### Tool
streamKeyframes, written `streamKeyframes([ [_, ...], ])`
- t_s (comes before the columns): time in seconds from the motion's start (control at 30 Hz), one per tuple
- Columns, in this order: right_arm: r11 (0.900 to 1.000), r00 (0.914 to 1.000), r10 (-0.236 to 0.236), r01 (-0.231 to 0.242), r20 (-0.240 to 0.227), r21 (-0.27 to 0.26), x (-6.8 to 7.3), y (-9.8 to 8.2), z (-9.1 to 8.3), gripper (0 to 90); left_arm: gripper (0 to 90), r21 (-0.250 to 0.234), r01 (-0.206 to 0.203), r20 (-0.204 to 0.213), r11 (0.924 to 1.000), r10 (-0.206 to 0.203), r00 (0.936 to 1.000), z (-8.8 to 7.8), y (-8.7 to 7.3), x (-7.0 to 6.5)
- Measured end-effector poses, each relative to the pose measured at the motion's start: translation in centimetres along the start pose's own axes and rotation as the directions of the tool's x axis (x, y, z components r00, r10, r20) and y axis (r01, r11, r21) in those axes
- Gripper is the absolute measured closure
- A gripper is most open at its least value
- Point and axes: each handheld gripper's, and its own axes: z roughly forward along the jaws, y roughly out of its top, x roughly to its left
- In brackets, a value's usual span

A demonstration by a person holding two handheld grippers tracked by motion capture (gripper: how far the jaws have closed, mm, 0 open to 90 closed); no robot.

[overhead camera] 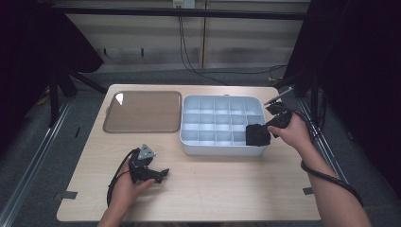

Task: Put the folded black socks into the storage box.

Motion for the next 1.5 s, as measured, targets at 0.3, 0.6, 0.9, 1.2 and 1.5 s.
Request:
streamKeyframes([
  [0.3, 0.998, 0.9953, -0.058, 0.057, 0.078, 0.005, 0.6, 0.3, -0.2, 48.3, 6.7, 0.000, 0.000, 0.000, 1.0000, 0.000, 1.0000, 0.0, 0.0, 0.0],
  [0.6, 0.998, 0.9933, -0.061, 0.061, 0.098, -0.003, 0.6, 0.2, -0.4, 45.1, 6.7, 0.000, 0.000, 0.000, 1.0000, 0.000, 1.0000, 0.0, 0.0, 0.0],
  [0.9, 0.997, 0.9864, -0.076, 0.077, 0.146, -0.006, 0.7, 0.2, -0.4, 34.4, 6.7, 0.000, 0.000, 0.000, 1.0000, 0.000, 1.0000, 0.0, 0.0, 0.0],
  [1.2, 0.999, 0.9906, -0.028, 0.031, 0.134, -0.021, 0.0, -0.4, 0.3, 29.7, 6.7, 0.000, 0.000, 0.000, 1.0000, 0.000, 1.0000, 0.0, 0.0, 0.0],
  [1.5, 1.000, 0.9915, 0.001, 0.002, 0.130, -0.023, -0.2, -0.7, 0.7, 29.8, 6.7, 0.001, -0.001, -0.002, 1.0000, 0.001, 1.0000, 0.0, 0.0, 0.0],
])
